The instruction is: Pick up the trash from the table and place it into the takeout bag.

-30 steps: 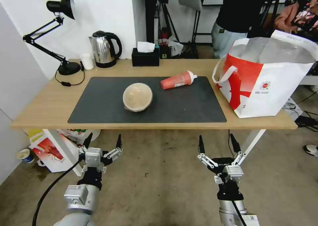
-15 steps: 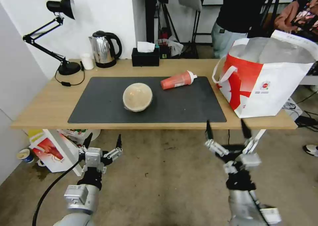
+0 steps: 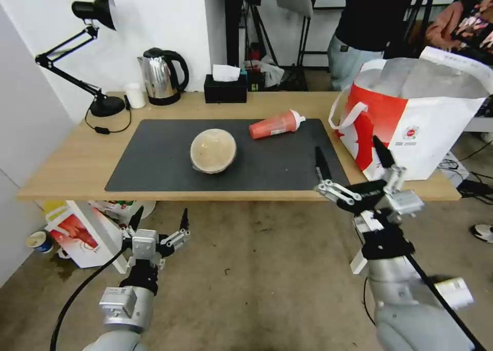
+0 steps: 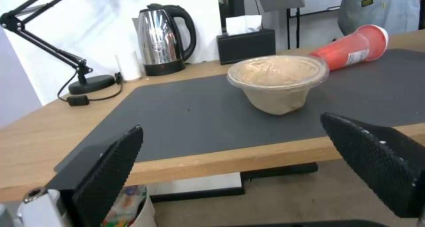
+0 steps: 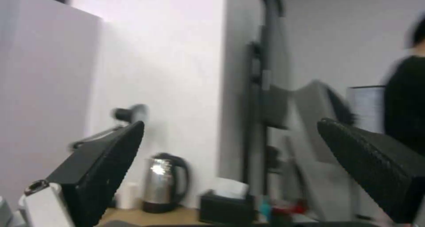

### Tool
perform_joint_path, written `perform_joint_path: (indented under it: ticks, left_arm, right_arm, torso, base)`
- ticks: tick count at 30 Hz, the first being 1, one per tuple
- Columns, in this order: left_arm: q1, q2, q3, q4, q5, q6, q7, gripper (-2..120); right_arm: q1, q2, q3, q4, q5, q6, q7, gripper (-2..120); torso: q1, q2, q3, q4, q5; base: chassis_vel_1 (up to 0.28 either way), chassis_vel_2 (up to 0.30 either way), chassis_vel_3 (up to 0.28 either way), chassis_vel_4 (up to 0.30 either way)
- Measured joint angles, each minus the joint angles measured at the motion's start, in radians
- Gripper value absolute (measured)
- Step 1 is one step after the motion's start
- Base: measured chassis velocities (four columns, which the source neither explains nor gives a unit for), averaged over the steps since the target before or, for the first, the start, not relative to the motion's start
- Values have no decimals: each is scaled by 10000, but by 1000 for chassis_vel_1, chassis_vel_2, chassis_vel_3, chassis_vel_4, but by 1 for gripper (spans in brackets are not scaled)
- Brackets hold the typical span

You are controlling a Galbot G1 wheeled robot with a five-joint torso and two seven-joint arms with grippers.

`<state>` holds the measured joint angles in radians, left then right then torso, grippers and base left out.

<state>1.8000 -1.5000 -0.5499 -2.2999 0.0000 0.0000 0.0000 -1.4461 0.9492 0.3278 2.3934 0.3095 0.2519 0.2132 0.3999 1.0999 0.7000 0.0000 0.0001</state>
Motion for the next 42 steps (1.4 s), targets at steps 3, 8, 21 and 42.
perform_joint_path:
  ticks: [3, 8, 21, 42]
  left_arm:
    - [0, 0, 0, 0, 0, 0, 0, 100]
    - [0, 0, 0, 0, 0, 0, 1, 100]
    - [0, 0, 0, 0, 0, 0, 1, 100]
    - [-1, 0, 0, 0, 0, -1, 0, 100]
  right_arm:
    - [889, -419, -209, -465, 1038, 114, -668, 100]
    - [3168, -1409, -1052, -1545, 2664, -271, -1512, 100]
    - [7086, -4307, -2028, -2602, 4349, -1838, -2245, 100]
    - [16448, -3630, -8951, -7645, 4287, -2438, -7182, 100]
  torso:
    - [0, 0, 1, 1, 1]
    - [1, 0, 2, 2, 0]
    - [2, 0, 1, 3, -2]
    - [3, 1, 1, -1, -3]
  base:
    - [0, 0, 0, 0]
    - [0, 0, 0, 0]
    - [0, 0, 0, 0]
    - [0, 0, 0, 0]
